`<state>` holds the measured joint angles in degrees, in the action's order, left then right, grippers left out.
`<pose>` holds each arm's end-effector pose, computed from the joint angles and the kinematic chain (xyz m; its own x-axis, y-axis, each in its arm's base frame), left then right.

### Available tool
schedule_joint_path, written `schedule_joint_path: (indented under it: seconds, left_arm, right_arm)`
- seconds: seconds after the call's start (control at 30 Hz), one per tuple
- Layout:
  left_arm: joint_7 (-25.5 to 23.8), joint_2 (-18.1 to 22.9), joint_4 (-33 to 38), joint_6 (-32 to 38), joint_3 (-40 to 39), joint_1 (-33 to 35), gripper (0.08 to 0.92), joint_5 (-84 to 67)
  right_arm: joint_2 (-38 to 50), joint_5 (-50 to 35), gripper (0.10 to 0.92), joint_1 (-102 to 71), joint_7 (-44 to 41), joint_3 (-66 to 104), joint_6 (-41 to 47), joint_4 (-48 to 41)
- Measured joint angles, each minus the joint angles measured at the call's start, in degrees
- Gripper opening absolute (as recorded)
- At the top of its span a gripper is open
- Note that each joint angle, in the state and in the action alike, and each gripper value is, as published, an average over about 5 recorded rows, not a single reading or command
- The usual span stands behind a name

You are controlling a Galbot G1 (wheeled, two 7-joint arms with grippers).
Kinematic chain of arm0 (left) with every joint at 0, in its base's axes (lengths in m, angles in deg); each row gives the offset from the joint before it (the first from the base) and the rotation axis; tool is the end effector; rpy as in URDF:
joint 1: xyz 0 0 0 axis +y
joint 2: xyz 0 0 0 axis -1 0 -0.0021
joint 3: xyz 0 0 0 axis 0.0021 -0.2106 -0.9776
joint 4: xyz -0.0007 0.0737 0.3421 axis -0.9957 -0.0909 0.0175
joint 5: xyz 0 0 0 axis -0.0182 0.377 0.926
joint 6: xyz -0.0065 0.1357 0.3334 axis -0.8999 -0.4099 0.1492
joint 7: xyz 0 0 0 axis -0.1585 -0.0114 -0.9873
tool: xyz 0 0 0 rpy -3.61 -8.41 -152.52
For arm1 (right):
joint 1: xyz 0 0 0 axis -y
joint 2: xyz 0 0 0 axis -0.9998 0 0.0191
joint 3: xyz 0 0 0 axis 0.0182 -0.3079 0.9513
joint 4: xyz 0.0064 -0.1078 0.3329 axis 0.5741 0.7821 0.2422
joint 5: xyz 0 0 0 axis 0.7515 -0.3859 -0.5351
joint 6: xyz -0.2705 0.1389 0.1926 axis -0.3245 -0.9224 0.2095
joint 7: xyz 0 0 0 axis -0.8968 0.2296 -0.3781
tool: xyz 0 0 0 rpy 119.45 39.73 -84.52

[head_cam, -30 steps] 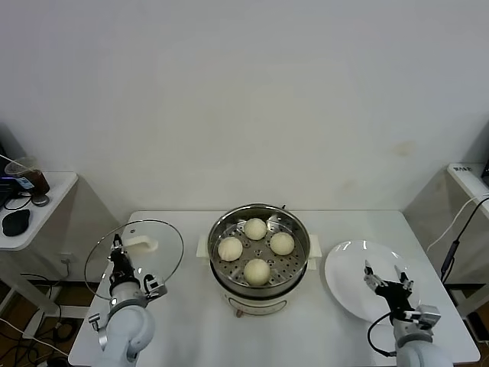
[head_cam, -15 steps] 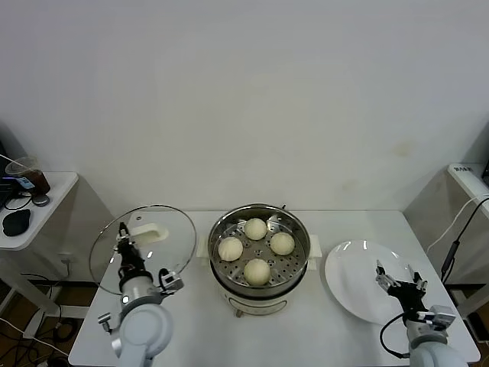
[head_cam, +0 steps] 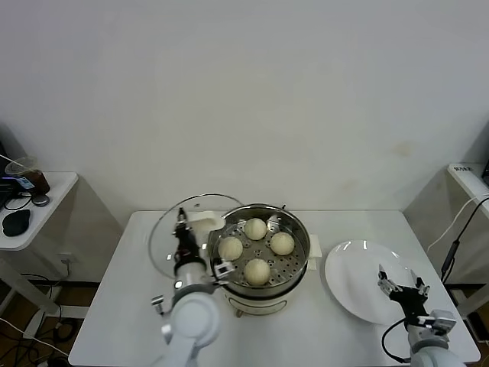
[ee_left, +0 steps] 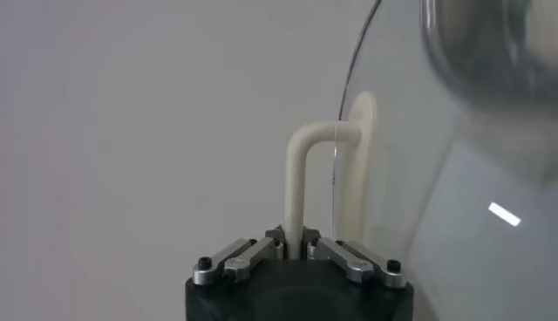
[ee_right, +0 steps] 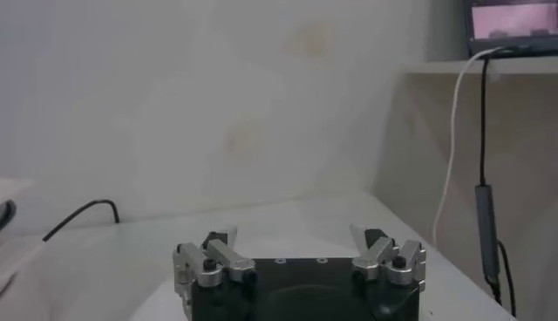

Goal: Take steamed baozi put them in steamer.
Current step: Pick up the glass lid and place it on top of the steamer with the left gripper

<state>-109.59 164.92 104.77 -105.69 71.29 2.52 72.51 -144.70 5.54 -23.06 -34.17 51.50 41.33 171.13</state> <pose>0.2896 -0.1228 -0.2177 -0.9720 -0.2301 0.0480 0.0069 0.1760 0.9844 0.2140 -0.1764 -0.3427 -0.9579 0.1735 0.2288 0.1911 0.9799 0.0571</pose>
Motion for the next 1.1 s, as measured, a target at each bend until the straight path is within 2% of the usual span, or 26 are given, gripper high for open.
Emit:
schedule_joint_path:
  seconds: [0.43,1.1]
  left_arm:
    - [-0.1,3.0,-6.6,-0.3,-10.0,-6.6,0.171,-1.9]
    - [0.9,3.7,-12.2,-0.4,-13.5,-6.2,0.171,2.5]
  right_arm:
    - [-0.7,0.8,0.823,0.1,0.0,0.1,-0.4,-1.3]
    - [-1.3,1.3,0.823,1.3,0.0,-0.7,-0.8,-2.7]
